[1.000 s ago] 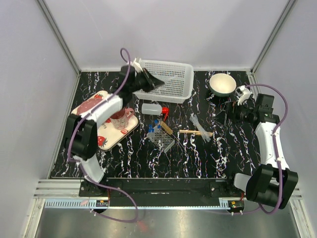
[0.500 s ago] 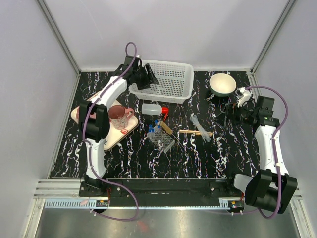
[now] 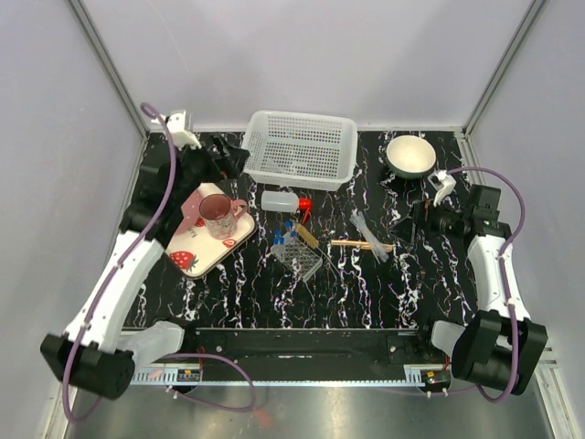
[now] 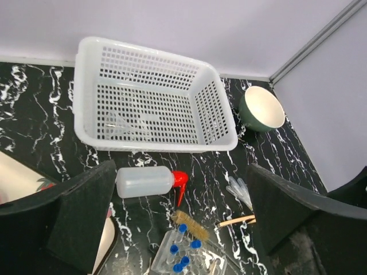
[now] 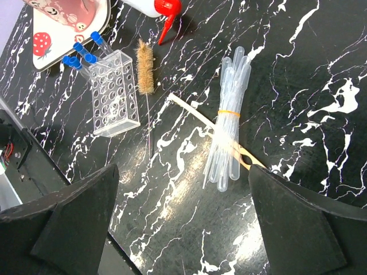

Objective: Organize the chemistry lab equipment

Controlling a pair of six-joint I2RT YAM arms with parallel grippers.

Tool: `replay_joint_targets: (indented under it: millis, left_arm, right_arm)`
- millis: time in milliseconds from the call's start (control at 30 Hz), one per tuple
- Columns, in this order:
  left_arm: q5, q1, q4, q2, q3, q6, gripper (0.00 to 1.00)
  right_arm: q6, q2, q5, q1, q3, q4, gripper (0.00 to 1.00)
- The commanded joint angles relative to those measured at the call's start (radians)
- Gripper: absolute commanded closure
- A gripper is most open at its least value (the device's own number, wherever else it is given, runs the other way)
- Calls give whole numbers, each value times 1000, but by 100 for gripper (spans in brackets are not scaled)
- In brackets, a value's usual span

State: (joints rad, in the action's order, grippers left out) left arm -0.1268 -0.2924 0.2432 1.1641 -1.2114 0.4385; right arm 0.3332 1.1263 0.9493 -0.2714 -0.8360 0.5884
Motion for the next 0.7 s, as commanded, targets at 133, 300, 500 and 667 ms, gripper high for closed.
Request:
replay_joint_targets:
  millis: [133,300,500,667]
  left_arm:
    - [-57,39,70,-256,278,-99,1]
    - [-20,39,131,-446,401,-113,1]
    - [-53,39,160,-581,516,-26,1]
    - [-80,39,153,-655,601,54,1]
  right_arm:
    - [88,35,-80,98,-61,48,0]
    - [139,231,-345,274,-201,203,1]
    - [113,408,-572,434,-284,223,8]
    - [64,538,-731,505,-344,185,19]
